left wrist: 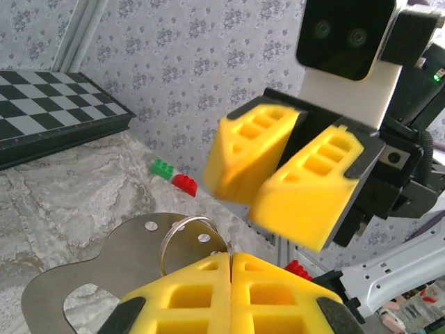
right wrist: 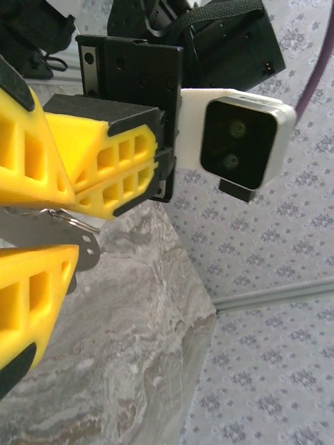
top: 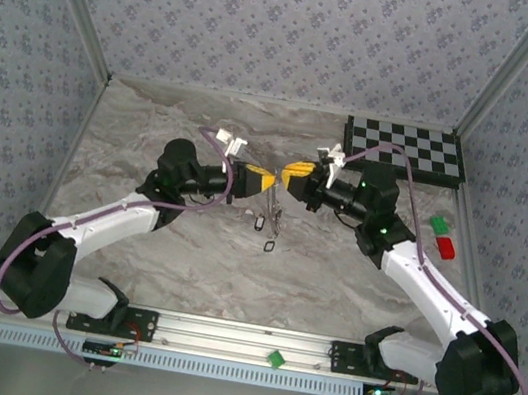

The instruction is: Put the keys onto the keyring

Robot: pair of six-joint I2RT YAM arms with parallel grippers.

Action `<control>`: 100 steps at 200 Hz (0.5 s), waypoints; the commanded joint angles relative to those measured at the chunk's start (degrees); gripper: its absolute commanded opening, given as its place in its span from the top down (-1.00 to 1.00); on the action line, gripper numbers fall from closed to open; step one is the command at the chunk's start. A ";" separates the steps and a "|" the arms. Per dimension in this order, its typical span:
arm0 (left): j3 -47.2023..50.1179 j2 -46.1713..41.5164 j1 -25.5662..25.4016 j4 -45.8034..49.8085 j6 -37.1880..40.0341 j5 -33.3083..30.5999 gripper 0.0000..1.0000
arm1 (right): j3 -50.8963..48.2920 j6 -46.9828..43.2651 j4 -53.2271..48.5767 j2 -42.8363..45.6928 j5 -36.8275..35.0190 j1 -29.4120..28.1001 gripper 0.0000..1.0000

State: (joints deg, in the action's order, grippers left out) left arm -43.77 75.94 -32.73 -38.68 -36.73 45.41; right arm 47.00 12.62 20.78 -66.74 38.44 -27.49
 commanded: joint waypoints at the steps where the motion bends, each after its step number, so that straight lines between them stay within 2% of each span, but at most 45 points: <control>1: -2.00 -2.46 -0.28 0.49 2.46 -0.05 1.00 | -0.66 -0.46 -0.65 2.35 -2.09 0.76 0.58; 100: -2.39 -3.64 -0.30 3.58 4.31 -1.79 1.00 | -0.96 -0.10 -0.38 1.62 -1.96 0.94 0.54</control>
State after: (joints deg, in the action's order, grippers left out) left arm -43.77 74.89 -32.75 -35.64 -34.68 44.86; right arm 46.63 12.64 20.73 -65.12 36.80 -26.74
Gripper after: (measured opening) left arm 0.045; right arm 0.224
